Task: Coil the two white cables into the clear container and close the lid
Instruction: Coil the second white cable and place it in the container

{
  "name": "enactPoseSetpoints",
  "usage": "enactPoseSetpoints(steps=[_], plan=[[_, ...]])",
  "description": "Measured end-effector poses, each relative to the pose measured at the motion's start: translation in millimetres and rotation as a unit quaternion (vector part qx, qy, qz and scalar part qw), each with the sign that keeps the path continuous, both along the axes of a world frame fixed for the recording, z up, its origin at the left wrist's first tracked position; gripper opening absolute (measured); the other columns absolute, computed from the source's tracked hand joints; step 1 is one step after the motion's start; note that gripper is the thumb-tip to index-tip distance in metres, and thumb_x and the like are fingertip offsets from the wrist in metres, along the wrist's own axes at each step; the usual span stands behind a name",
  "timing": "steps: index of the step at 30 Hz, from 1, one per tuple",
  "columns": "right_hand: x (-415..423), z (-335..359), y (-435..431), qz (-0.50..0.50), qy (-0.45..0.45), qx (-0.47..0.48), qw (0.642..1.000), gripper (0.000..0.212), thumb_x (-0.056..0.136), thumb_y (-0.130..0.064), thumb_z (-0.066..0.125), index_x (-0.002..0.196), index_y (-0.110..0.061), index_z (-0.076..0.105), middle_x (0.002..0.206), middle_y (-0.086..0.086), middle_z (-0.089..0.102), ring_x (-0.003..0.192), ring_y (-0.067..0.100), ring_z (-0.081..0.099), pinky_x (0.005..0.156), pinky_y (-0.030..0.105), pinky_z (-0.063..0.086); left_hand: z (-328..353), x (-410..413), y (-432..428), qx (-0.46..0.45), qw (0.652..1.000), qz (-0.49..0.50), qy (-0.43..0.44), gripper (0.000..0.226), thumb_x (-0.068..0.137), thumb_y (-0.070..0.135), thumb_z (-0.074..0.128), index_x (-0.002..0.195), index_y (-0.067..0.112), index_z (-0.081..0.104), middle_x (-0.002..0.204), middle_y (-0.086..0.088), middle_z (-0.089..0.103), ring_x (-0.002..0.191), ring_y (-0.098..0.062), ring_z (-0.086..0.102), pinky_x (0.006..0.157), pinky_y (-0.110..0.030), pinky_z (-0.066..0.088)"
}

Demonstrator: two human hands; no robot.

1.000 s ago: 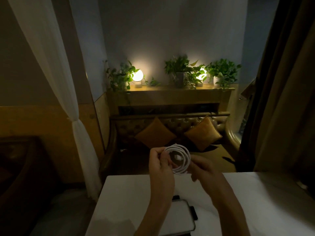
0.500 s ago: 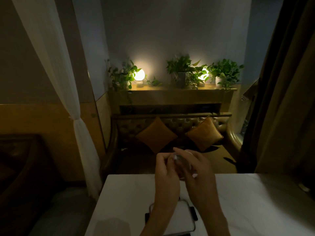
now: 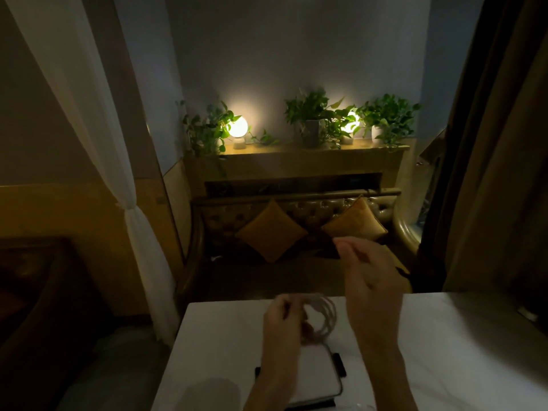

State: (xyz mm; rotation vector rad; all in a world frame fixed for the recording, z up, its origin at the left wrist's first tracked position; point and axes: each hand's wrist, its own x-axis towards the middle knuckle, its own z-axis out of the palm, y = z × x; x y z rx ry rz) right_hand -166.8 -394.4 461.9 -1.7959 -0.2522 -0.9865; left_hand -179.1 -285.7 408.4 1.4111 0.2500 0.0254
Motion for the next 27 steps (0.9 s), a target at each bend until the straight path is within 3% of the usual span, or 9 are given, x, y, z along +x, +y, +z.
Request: enactPoseSetpoints(steps=[3, 6, 8, 11, 15, 19, 23, 25, 27], plan=[[-4, -16, -17, 0.028, 0.070, -0.050, 0.996, 0.013, 0.091, -0.019, 0.058, 0.102, -0.022, 0.063, 0.098, 0.000, 0.067, 0.091, 0.018, 0.064, 0.079, 0.036, 0.055, 10, 7, 13, -0.049, 0.995, 0.059, -0.055, 0.022, 0.098, 0.021, 0.048, 0.090, 0.010, 0.065, 0.072, -0.007, 0.060, 0.056, -0.011, 0.058, 0.059, -0.028, 0.052], [-5, -31, -9, 0.065, 0.130, -0.123, 0.982, 0.032, 0.088, -0.039, 0.057, 0.112, -0.020, 0.066, 0.110, 0.002, 0.065, 0.100, 0.018, 0.062, 0.079, 0.022, 0.051, 19, 10, 13, -0.048, 0.993, 0.070, -0.079, 0.021, 0.098, 0.025, 0.047, 0.092, 0.016, 0.065, 0.089, -0.008, 0.070, 0.075, -0.020, 0.066, 0.068, -0.030, 0.054], [-4, -34, -1, 0.029, 0.102, -0.181, 0.978, 0.037, 0.089, -0.043, 0.059, 0.113, -0.017, 0.068, 0.111, 0.007, 0.065, 0.099, 0.023, 0.062, 0.078, 0.021, 0.048, 20, 11, 9, -0.034, 0.993, 0.067, -0.094, 0.019, 0.098, 0.027, 0.047, 0.093, 0.021, 0.064, 0.091, -0.005, 0.071, 0.081, -0.017, 0.068, 0.066, -0.024, 0.054], [4, -39, 1, -0.048, 0.016, -0.245, 0.968, 0.033, 0.083, -0.030, 0.059, 0.108, -0.013, 0.071, 0.109, 0.014, 0.068, 0.097, 0.033, 0.064, 0.073, 0.025, 0.050, 22, 8, 3, -0.022, 0.991, 0.073, -0.113, 0.017, 0.099, 0.027, 0.046, 0.094, 0.025, 0.062, 0.086, 0.002, 0.069, 0.075, -0.005, 0.067, 0.062, -0.019, 0.054], [10, -45, 4, -0.073, -0.051, -0.256, 0.963, 0.037, 0.083, -0.032, 0.062, 0.118, -0.022, 0.057, 0.118, 0.014, 0.067, 0.110, 0.036, 0.058, 0.084, 0.034, 0.053, 25, 6, 2, -0.009, 0.986, 0.087, -0.145, 0.018, 0.099, 0.028, 0.044, 0.095, 0.025, 0.061, 0.088, 0.004, 0.067, 0.075, 0.000, 0.066, 0.061, -0.017, 0.054], [14, -52, 10, -0.060, -0.080, -0.224, 0.969, 0.039, 0.083, -0.034, 0.058, 0.113, -0.009, 0.057, 0.108, 0.022, 0.070, 0.106, 0.034, 0.063, 0.087, 0.047, 0.055, 26, 8, 3, 0.011, 0.986, 0.079, -0.147, 0.017, 0.099, 0.024, 0.045, 0.091, 0.022, 0.060, 0.088, 0.001, 0.067, 0.077, -0.007, 0.067, 0.059, -0.017, 0.054], [14, -54, 17, -0.050, -0.093, -0.251, 0.962, 0.043, 0.086, -0.035, 0.052, 0.103, 0.001, 0.067, 0.095, 0.026, 0.072, 0.101, 0.021, 0.052, 0.087, 0.035, 0.047, 19, 8, -8, 0.064, 0.990, 0.045, -0.116, 0.023, 0.098, 0.008, 0.044, 0.092, 0.025, 0.058, 0.085, 0.006, 0.064, 0.074, -0.007, 0.063, 0.061, -0.015, 0.054], [14, -46, 19, -0.029, -0.067, -0.236, 0.969, 0.048, 0.087, -0.038, 0.053, 0.100, 0.004, 0.071, 0.101, 0.022, 0.072, 0.104, 0.022, 0.057, 0.088, 0.037, 0.050, 16, 7, -5, 0.042, 0.991, 0.020, -0.123, 0.021, 0.099, 0.011, 0.045, 0.096, 0.024, 0.061, 0.087, 0.004, 0.067, 0.078, -0.012, 0.065, 0.066, -0.022, 0.056], [12, -36, 17, 0.018, 0.029, -0.125, 0.992, 0.045, 0.093, -0.040, 0.049, 0.113, -0.004, 0.067, 0.114, 0.012, 0.067, 0.109, 0.025, 0.060, 0.091, 0.038, 0.051, 18, 8, 3, 0.000, 0.992, 0.000, -0.127, 0.018, 0.098, 0.020, 0.046, 0.093, 0.018, 0.063, 0.085, 0.000, 0.069, 0.077, -0.018, 0.065, 0.067, -0.025, 0.056]])
